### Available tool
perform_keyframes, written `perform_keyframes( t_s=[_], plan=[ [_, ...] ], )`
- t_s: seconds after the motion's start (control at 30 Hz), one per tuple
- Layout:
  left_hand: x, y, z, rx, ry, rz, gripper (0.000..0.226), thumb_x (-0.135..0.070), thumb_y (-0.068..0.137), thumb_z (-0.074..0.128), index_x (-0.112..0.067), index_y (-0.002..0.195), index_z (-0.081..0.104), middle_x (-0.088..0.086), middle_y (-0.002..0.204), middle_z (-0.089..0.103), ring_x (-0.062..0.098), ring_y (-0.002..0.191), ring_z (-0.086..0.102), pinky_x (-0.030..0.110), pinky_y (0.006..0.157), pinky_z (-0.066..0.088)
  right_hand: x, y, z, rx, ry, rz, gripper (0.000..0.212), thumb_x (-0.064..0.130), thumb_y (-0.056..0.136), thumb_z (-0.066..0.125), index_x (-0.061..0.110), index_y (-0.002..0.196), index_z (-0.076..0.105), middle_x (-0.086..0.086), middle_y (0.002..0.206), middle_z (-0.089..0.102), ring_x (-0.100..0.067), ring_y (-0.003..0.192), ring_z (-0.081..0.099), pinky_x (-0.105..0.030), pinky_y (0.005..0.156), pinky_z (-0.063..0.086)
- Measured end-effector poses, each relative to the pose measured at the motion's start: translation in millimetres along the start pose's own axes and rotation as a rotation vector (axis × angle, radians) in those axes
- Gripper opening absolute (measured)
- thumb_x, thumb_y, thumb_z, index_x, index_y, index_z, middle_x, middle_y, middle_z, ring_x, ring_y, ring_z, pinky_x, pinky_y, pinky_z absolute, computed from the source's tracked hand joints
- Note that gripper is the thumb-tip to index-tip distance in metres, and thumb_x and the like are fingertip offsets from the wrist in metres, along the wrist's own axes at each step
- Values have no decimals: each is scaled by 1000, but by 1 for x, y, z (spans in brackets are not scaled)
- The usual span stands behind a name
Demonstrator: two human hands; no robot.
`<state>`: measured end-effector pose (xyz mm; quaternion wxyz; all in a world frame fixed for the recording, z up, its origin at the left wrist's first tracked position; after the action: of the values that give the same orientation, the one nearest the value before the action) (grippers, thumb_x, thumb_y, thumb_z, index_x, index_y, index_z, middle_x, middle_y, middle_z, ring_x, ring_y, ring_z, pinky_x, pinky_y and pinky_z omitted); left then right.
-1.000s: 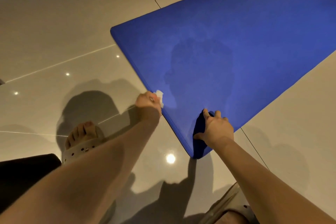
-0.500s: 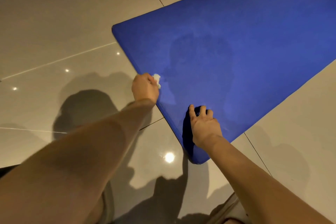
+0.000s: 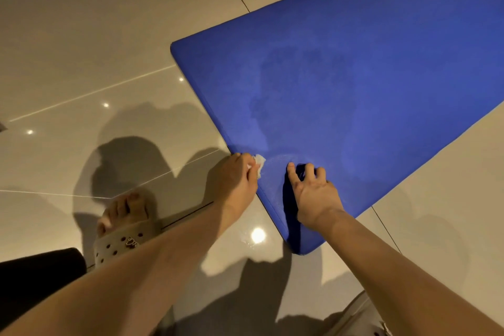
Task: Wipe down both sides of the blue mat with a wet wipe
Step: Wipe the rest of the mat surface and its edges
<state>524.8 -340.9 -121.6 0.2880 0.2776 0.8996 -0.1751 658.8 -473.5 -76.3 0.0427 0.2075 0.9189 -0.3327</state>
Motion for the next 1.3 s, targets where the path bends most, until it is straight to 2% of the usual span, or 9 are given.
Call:
perform_keyframes(
  t_s=[0.13,0.3,0.4,0.5,0.7,0.83,1.03,1.17,1.3],
  plan=[
    [3,21,-13,-85,6,100,38,-48,101,36,-24,82,59,-5,83,57,21,71,59,38,65,52,0,1,1,-6,6,-1,104,28,87,65,16,159,-9,-20,146,23,-38,129,33,-36,89,48],
    [-2,86,-53,-232,8,56,30,-19,94,46,0,90,68,27,93,61,43,85,60,47,75,49,-2,1,1,0,16,-13,106,32,87,68,18,159,-9,-20,147,23,-38,130,32,-37,89,48],
    [29,120,-73,-268,76,-218,28,-32,100,50,-12,106,69,16,113,62,35,102,61,40,87,46,-4,3,2,1,9,-24,108,33,86,69,19,159,-9,-18,145,24,-37,127,33,-34,81,45],
    [44,113,-68,-267,-9,-291,20,-30,101,55,-13,101,65,8,100,68,30,92,64,34,76,43,-6,4,1,1,21,-40,111,36,85,72,18,159,-9,-18,146,23,-37,128,32,-35,84,48],
    [38,44,-30,-162,-250,-231,23,-43,98,48,-27,89,60,-13,83,69,14,80,66,30,72,47,-7,3,0,-4,28,-56,113,36,83,73,18,159,-8,-18,145,23,-37,128,32,-36,86,50],
    [14,5,-8,-151,-85,-193,32,-47,100,41,-27,81,57,-10,73,64,15,66,61,37,65,53,-7,3,0,-4,26,-55,111,34,84,71,17,159,-9,-19,145,22,-38,127,32,-35,87,50],
    [-17,-42,3,191,22,73,29,-48,99,42,-30,76,49,-18,83,70,8,74,65,33,73,55,-7,4,1,-4,29,-57,110,35,86,68,18,159,-12,-19,146,20,-38,127,31,-34,85,48],
    [-10,33,-33,-33,-173,-51,23,-39,90,54,-24,75,46,-9,68,64,17,71,69,36,75,55,-7,4,3,-10,45,-64,109,32,86,67,18,159,-12,-20,146,19,-38,128,30,-35,89,48],
    [-1,92,-60,-26,104,124,4,-22,88,61,-20,89,64,6,96,67,26,88,65,38,80,53,-8,2,3,-10,65,-67,110,31,84,69,17,159,-10,-20,147,19,-39,130,30,-37,96,46]
  ],
)
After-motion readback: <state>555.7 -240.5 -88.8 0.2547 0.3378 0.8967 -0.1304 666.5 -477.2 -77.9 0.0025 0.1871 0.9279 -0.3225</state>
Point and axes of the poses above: each hand's wrist, its own y-axis towards the middle knuckle, its own z-axis out of the palm, x = y × z, the point moved 4 cm from there along y, towards the middle knuckle
